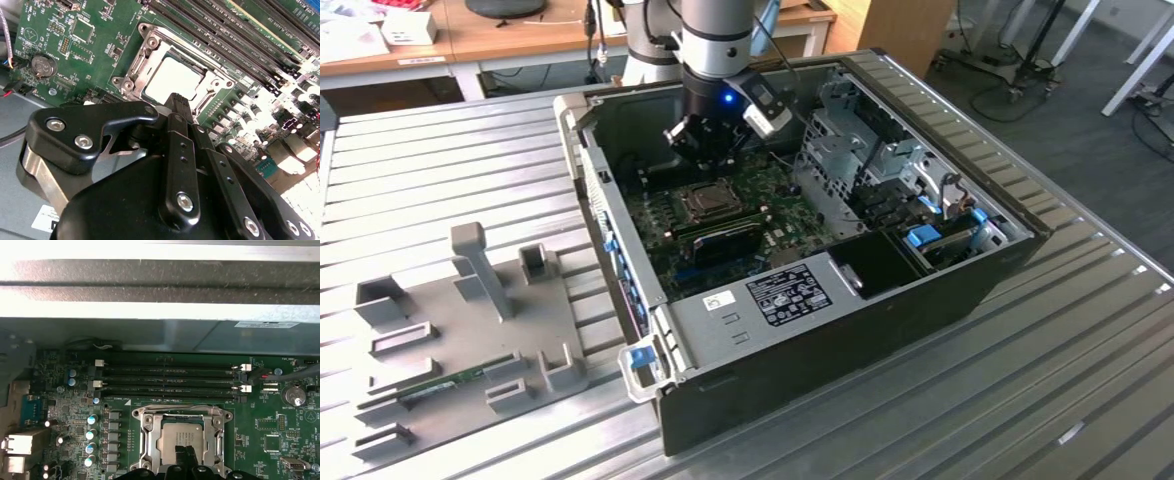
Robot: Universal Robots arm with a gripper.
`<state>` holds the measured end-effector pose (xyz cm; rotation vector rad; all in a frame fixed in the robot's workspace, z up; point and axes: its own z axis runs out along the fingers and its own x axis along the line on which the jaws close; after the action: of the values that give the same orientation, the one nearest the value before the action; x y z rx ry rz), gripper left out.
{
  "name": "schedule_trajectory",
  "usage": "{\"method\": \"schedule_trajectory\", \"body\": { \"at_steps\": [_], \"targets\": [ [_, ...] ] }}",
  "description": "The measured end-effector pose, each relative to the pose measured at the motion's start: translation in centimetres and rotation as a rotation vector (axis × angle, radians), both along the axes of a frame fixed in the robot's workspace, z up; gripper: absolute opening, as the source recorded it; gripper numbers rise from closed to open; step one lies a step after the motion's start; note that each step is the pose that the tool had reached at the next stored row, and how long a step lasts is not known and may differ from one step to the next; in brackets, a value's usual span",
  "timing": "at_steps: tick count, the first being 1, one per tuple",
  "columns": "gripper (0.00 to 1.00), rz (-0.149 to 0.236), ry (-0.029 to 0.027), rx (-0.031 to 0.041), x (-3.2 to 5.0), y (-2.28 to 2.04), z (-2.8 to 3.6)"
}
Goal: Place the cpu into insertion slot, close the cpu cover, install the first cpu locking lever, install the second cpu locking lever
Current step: 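Install the second cpu locking lever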
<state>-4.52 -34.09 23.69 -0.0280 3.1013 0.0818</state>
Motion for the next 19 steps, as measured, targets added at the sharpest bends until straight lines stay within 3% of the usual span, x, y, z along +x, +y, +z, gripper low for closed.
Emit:
{"method": "schedule_trajectory", "body": {
  "at_steps": [11,19],
  "targets": [
    [0.1,0.0,0.0002,-0.0002,0.0,0.0,0.5],
    [0.1,0.0,0.0002,-0.0001,0.0,-0.01,0.52]
  ]
}}
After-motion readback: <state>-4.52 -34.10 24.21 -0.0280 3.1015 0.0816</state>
